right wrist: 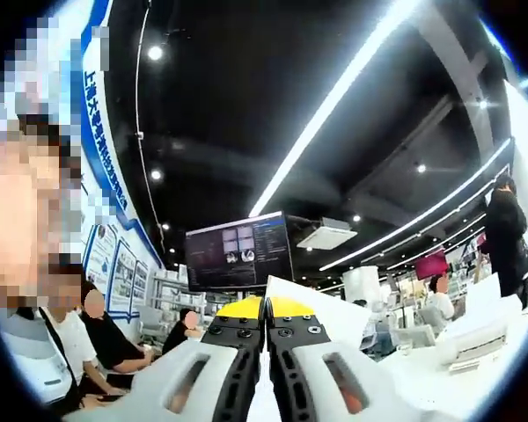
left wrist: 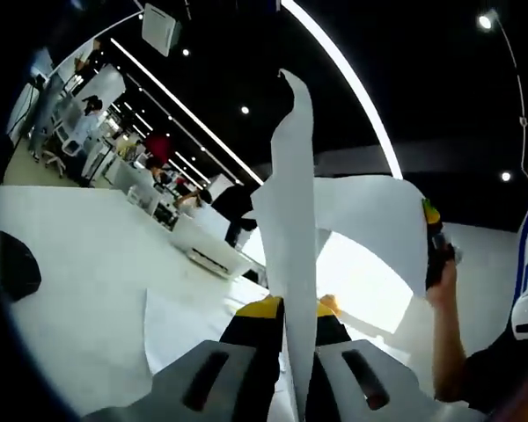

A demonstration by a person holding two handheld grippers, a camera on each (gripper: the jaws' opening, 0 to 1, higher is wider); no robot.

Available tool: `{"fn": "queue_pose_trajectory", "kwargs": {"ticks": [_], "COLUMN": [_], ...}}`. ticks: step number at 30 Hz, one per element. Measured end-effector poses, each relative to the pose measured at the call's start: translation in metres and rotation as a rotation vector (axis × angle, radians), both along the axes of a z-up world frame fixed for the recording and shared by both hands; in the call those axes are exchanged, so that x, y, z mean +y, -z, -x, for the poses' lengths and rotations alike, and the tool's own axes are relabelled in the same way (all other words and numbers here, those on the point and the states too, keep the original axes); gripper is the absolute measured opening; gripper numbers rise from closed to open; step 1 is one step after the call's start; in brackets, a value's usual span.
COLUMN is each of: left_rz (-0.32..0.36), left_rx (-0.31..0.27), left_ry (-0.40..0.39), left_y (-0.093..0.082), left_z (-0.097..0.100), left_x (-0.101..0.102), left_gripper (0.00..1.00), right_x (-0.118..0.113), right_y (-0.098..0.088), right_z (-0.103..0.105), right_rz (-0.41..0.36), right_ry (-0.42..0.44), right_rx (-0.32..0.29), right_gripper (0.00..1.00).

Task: Organize the stack of printing papers by aligning and flattening the scattered papers on the table

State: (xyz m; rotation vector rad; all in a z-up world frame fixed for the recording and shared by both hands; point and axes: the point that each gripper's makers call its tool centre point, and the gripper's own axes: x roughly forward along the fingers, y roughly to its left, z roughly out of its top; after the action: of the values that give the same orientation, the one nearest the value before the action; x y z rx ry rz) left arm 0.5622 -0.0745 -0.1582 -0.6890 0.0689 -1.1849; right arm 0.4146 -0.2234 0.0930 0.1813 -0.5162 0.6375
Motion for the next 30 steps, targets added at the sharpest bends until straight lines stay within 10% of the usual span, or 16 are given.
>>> {"fn": "queue_pose_trajectory", "kwargs": {"ticks": [4,8,15,23,30], "left_rz": [-0.001,0.001,0.006,0.014,0.018], "left_rx": [0.001,-0.004,-0.001,0.019,0.026], "left_ry": [0.005,-0.002,0.002,-0.005,-0.018], "left_y": [0.000,-0.003,-0.004,0.000,0.002], "left_z": [0.001,0.000,0.000,-0.001,-0.005], "left_x": [0.000,0.001,0.000,-0.002,0.000], "left_gripper": [0.06,0.06,0.06,0.06,0.06], "right_x": [0.004,0.001,-0.019,-0.013,0.024], "right_y": [0.003,0.043,0.109,0.089,0.024], "right_z": [0.009,0.001,-0.019,-0.032,-0.014], "right_rz": [0.011,0.077,-0.038,0.114,0.200], "right_ry": [-0.025,0.016,0.026,0.115,0.086], "right_rx": [-0.018,0.044,0.198,0.165,0.009], "right_gripper": [0.00,0.00,0.00,0.00,0.00]}}
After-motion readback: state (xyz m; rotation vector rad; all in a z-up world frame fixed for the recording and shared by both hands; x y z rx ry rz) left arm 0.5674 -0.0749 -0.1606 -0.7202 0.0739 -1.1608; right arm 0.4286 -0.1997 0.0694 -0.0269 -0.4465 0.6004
